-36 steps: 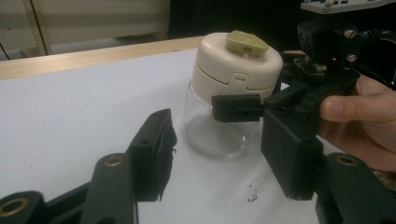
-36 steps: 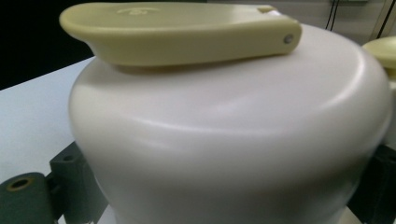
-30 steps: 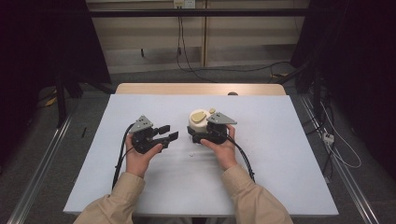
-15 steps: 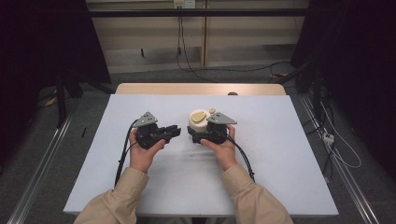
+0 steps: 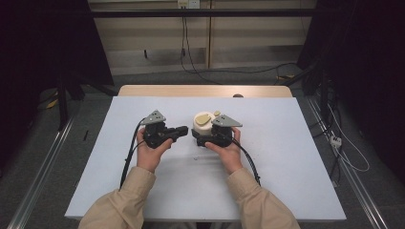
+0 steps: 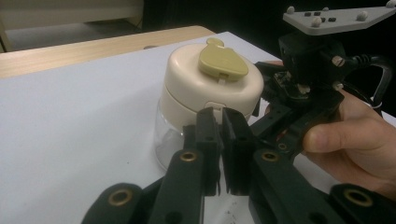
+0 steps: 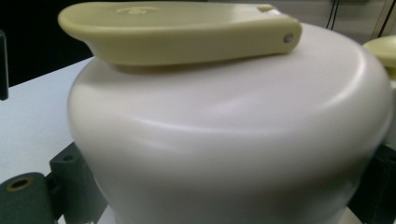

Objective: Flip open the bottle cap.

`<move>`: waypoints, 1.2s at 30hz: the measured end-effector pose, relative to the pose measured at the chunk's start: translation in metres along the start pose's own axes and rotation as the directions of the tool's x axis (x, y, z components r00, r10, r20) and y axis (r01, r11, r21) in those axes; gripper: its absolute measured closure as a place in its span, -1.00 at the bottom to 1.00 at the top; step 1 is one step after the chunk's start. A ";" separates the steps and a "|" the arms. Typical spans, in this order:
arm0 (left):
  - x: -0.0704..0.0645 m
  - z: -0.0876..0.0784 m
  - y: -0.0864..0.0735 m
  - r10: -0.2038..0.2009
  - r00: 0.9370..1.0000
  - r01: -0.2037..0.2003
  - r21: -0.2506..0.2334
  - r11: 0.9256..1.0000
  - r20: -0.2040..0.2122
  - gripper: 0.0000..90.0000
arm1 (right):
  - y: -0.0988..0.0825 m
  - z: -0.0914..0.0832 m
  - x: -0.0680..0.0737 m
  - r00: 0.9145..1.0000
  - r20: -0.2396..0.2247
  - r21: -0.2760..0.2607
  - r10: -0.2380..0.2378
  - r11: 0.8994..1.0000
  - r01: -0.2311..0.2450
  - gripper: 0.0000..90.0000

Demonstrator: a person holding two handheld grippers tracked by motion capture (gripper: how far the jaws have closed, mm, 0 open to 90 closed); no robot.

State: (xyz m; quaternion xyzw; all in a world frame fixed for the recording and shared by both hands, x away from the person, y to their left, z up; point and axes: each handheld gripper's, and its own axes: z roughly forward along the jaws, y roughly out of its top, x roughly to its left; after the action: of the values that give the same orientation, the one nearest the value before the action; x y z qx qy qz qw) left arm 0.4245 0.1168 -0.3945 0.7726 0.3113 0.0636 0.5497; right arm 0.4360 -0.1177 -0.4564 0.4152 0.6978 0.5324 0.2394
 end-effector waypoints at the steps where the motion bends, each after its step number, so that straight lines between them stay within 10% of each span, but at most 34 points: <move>1: 0.000 0.001 0.002 -0.005 1.000 0.005 0.000 1.000 0.003 0.94 | 0.000 0.000 0.000 1.000 0.000 0.000 0.000 1.000 0.000 -0.86; 36: -0.006 0.020 0.017 0.018 1.000 -0.018 0.058 0.998 -0.003 1.00 | 0.000 0.000 0.000 1.000 0.000 0.003 0.001 1.000 -0.001 -0.86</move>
State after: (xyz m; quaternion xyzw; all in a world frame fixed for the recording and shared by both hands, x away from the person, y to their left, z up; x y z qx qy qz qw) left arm 0.4360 0.0937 -0.3858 0.7909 0.3070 0.0611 0.5258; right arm 0.4361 -0.1177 -0.4562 0.4161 0.6983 0.5314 0.2384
